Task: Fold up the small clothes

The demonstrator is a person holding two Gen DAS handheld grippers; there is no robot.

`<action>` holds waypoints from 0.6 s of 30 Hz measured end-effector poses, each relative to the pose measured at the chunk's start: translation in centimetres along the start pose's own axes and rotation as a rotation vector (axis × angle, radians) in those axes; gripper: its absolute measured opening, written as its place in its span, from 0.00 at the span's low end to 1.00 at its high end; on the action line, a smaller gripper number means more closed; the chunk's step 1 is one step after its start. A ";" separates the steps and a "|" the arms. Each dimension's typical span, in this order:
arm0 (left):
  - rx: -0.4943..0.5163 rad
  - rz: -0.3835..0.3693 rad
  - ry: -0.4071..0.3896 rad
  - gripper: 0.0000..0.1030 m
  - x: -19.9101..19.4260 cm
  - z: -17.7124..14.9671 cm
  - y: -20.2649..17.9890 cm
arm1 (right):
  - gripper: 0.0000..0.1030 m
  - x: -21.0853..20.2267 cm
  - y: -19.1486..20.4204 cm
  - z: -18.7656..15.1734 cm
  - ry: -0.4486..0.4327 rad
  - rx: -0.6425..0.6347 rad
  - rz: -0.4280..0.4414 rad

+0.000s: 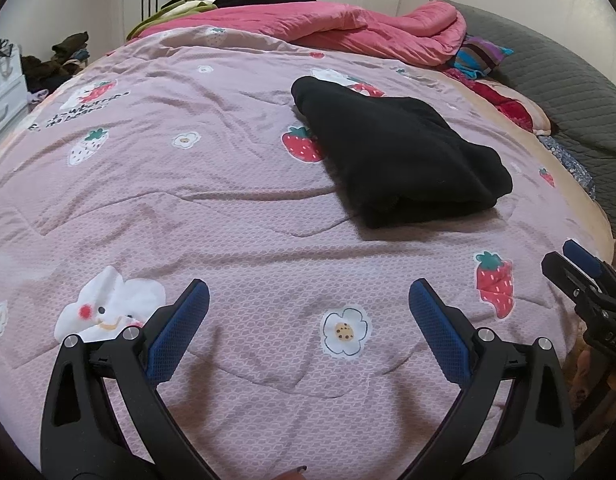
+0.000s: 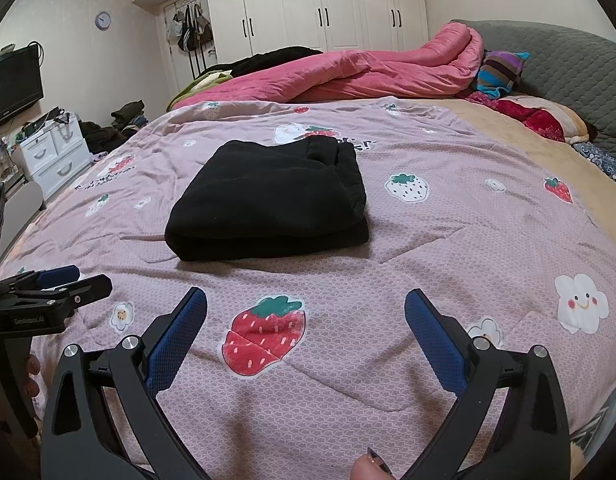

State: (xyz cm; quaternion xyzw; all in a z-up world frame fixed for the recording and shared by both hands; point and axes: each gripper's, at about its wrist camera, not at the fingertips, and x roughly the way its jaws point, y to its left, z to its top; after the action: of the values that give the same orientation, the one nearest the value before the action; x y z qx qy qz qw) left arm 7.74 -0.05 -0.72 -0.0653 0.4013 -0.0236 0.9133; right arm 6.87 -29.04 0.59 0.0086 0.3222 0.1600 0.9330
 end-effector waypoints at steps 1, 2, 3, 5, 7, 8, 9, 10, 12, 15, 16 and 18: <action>0.000 0.001 0.000 0.91 0.0 0.0 0.0 | 0.96 0.1 0.0 0.0 0.000 0.000 0.000; 0.000 0.000 0.000 0.91 0.0 0.0 0.0 | 0.96 0.1 0.0 0.0 0.000 0.001 0.000; 0.000 -0.001 0.000 0.91 0.0 0.0 0.0 | 0.96 0.1 -0.1 0.0 0.000 0.002 0.000; 0.001 0.002 0.000 0.91 0.0 0.0 0.0 | 0.96 0.1 -0.2 0.0 -0.001 0.003 -0.001; 0.003 0.001 0.000 0.91 0.0 0.0 0.0 | 0.96 0.1 -0.2 0.0 0.000 0.003 -0.001; 0.005 0.001 0.000 0.91 0.0 0.0 -0.1 | 0.96 0.1 -0.2 0.1 -0.001 0.003 -0.002; 0.006 0.000 0.000 0.91 0.0 0.0 -0.1 | 0.96 0.0 -0.2 0.1 -0.001 0.004 -0.003; 0.007 -0.001 -0.001 0.91 -0.1 0.0 -0.1 | 0.96 0.0 -0.2 0.1 -0.002 0.004 -0.004; 0.007 -0.001 -0.001 0.91 -0.1 -0.1 -0.2 | 0.96 0.0 -0.2 0.1 -0.003 0.004 -0.005; 0.011 0.003 -0.006 0.91 -0.1 -0.1 -0.2 | 0.96 -0.1 -0.2 0.0 -0.002 0.005 -0.006; 0.011 0.004 -0.006 0.91 -0.2 -0.1 -0.2 | 0.96 -0.1 -0.1 0.0 -0.003 0.005 -0.007; 0.012 0.006 -0.007 0.91 -0.2 -0.1 -0.3 | 0.96 -0.1 -0.2 0.0 -0.001 0.005 -0.006</action>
State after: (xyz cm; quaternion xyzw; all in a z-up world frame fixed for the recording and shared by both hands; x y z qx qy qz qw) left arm 7.57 -0.31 -0.59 -0.0586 0.3980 -0.0233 0.9152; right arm 6.84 -29.23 0.67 0.0100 0.3221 0.1565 0.9336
